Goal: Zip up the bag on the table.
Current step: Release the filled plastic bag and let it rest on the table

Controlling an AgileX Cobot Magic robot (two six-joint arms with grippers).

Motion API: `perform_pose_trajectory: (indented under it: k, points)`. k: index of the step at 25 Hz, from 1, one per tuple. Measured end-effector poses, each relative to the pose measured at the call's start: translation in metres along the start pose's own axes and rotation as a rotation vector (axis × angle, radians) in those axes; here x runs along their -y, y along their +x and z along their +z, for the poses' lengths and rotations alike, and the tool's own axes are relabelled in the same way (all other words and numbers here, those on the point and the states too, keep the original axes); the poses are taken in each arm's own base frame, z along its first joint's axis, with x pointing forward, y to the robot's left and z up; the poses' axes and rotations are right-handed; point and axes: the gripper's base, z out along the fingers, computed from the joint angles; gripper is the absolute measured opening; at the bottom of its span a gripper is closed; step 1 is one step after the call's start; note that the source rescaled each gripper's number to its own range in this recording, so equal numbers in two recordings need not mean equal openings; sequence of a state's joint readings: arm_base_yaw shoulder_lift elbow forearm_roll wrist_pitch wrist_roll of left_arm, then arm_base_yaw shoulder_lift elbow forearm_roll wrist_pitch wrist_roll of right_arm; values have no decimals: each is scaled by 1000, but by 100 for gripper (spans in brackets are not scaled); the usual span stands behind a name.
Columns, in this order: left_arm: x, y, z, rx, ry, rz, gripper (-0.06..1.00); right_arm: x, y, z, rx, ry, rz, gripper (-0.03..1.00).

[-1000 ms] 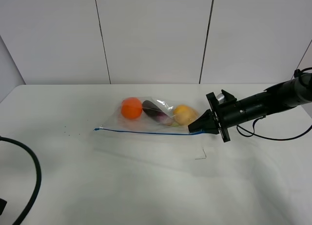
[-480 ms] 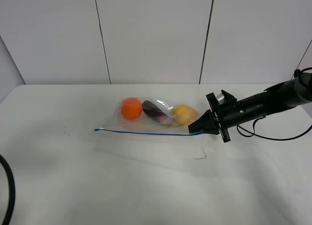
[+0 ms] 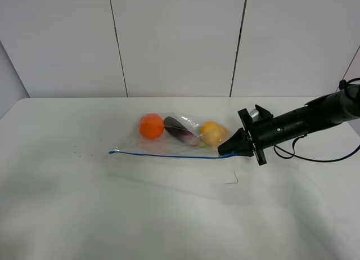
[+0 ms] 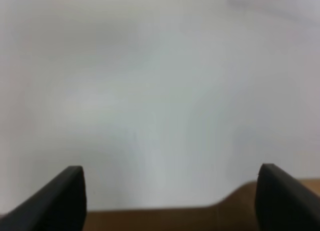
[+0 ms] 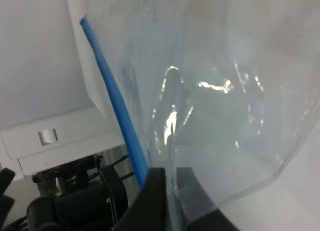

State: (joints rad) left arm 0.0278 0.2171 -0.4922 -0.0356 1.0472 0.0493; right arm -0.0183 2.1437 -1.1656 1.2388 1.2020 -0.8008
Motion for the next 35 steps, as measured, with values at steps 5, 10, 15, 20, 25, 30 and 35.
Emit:
perform_pose_trajectory:
  k: [5,10,15,20,25,30,35]
  points:
    - [1,12,-19,144,-5,4,100,0,0,0,-3,3,-2,0]
    - [2,19,-28,218,-7,6,100,0,0,0,-5,4,-2,0]
    - [2,19,-28,221,1,11,100,0,0,0,-5,4,-2,0]
    - [1,19,-28,222,38,35,100,0,0,0,-5,4,-2,0]
    - [1,19,-28,222,40,35,100,0,0,0,-5,4,-2,0]
    - [1,19,-28,222,40,35,100,1,1,0,-11,11,-4,3]
    - [1,19,-28,222,40,35,100,3,3,0,-36,36,33,50]
